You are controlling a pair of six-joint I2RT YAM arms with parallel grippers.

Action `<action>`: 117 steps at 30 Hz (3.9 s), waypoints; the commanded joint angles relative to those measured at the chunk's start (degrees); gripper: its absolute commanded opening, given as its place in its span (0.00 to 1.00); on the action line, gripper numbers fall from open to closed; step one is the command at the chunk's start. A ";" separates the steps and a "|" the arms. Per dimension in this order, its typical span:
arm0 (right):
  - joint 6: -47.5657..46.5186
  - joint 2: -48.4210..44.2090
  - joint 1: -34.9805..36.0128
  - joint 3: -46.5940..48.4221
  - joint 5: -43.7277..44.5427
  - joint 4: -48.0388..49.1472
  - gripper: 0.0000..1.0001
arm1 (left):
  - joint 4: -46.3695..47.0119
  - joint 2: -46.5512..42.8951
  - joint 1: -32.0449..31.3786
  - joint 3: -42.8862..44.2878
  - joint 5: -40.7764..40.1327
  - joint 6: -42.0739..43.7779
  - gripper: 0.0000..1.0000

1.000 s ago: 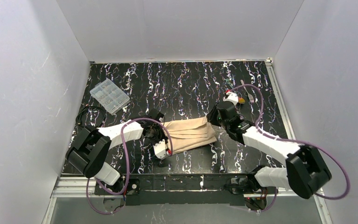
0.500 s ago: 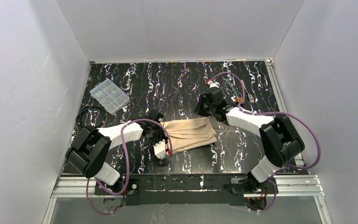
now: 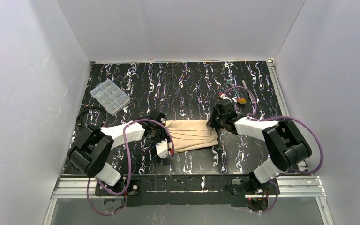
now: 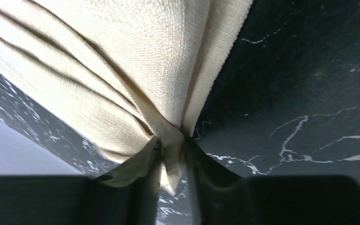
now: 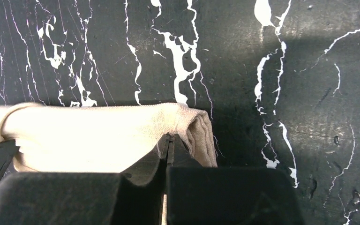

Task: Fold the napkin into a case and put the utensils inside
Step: Rotate the 2/3-rectangle-folded napkin at the center of the board, then pick up the top corner of the smaller rectangle folded napkin from the folded napkin, then pass from the left arm to the right

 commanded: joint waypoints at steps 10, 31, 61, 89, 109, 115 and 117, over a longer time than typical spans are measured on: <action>4.28 -3.11 -1.03 -6.72 3.41 4.47 0.03 | -20.13 -8.55 0.80 4.80 7.63 -12.98 0.58; 21.12 -18.11 1.24 -18.78 10.00 3.36 0.01 | -26.23 -1.17 -6.70 10.39 18.28 -36.61 0.54; -4.21 -2.89 3.26 7.22 -18.20 6.38 0.01 | -9.72 -6.50 -6.05 -2.58 16.66 -18.79 0.48; -4.76 5.03 6.85 -5.77 -15.98 18.34 0.01 | -14.88 -2.25 -5.44 11.71 18.75 -37.71 0.00; -4.46 1.35 7.49 -8.86 -20.02 27.47 0.24 | -31.22 15.79 1.91 35.38 26.77 -53.30 0.00; -8.13 -5.45 7.16 -8.70 -21.45 29.55 0.41 | -31.50 15.45 2.03 34.28 28.30 -52.27 0.00; -9.43 -7.57 7.14 -10.00 -23.08 32.11 0.43 | -31.49 15.28 2.04 34.17 28.62 -52.36 0.00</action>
